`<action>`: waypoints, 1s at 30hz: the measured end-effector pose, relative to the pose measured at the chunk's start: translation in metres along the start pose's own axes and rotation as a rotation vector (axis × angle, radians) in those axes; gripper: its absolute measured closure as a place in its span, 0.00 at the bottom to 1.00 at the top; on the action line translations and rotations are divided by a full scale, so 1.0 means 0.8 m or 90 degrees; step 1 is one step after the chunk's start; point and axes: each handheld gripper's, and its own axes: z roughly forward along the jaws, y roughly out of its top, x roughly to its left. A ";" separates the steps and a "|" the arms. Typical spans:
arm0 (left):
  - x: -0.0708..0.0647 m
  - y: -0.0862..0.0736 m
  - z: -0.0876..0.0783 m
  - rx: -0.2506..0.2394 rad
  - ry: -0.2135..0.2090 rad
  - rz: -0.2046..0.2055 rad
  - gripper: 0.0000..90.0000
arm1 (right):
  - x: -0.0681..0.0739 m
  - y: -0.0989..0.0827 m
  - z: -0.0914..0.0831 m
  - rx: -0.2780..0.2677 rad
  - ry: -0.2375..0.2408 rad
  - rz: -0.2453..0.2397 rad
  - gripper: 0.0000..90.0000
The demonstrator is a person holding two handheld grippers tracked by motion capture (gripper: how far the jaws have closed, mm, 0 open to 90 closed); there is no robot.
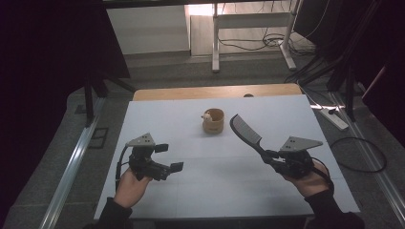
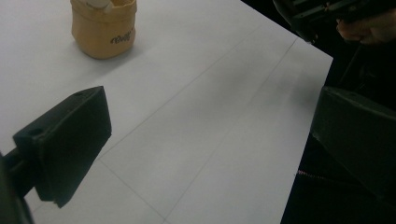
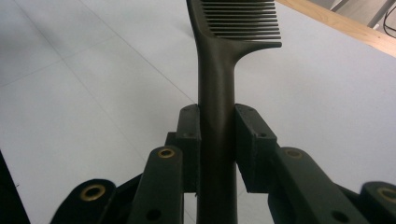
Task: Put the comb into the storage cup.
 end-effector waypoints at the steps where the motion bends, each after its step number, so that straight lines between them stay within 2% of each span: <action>1: 0.000 0.002 0.001 0.000 0.002 0.002 0.00 | 0.001 0.000 0.000 0.000 0.000 -0.003 0.81; 14: 0.000 0.029 0.018 -0.004 -0.007 -0.001 0.00 | 0.013 -0.001 -0.006 -0.013 0.001 -0.014 0.81; 30: 0.001 0.054 0.040 -0.012 -0.045 -0.001 0.00 | 0.025 -0.003 -0.007 -0.023 0.010 -0.025 0.81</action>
